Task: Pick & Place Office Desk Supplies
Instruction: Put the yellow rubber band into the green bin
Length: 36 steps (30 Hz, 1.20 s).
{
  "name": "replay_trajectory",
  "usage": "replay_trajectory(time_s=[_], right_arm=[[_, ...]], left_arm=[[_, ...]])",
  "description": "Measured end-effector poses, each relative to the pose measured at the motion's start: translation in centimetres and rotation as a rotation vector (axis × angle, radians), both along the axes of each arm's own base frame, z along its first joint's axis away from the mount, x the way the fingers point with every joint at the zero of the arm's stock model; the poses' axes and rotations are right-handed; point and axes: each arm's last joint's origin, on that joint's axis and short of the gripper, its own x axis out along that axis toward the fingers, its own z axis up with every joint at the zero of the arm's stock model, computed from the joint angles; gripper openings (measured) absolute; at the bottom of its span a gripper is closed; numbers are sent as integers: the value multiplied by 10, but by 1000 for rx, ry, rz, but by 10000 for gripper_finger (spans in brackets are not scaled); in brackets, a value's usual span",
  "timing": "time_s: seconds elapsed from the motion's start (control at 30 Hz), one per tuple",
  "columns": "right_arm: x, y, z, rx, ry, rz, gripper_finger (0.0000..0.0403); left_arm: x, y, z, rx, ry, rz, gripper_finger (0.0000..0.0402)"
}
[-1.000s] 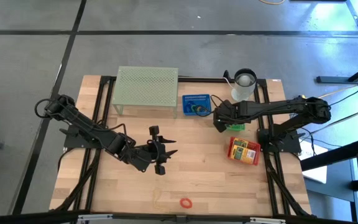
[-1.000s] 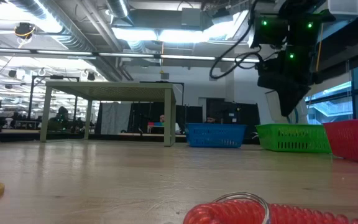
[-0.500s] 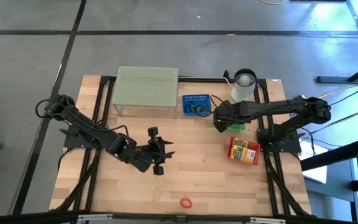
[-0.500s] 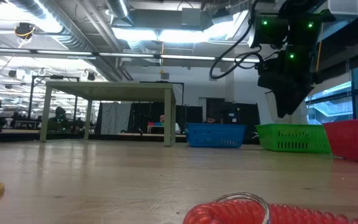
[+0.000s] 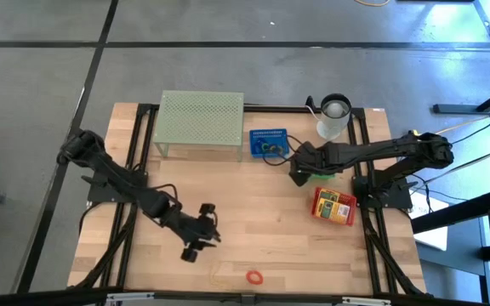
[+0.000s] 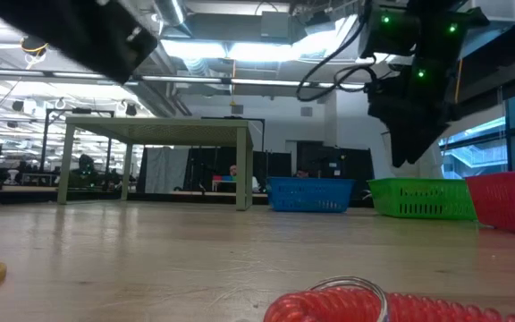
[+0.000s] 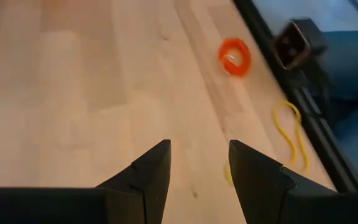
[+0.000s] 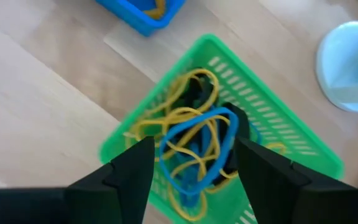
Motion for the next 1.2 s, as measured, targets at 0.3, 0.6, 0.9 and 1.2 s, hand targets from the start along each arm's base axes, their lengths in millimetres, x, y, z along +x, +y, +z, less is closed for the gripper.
replay_trajectory(time_s=[0.3, 0.6, 0.9, 1.2], right_arm=[[7, 4, 1, -1, -75, 20, 219], [10, 4, 2, -1, -106, 20, 219], [13, 5, 2, 42, -130, 33, 219], [13, 5, 2, 46, -136, 34, 219]], left_arm=[[-20, -19, -21, -52, -110, -124, 157], [-18, -38, -60, -77, -11, -131, 157], [-14, -41, -95, 74, 35, -261, 157], [1, -51, -106, 173, -26, -375, 157]])
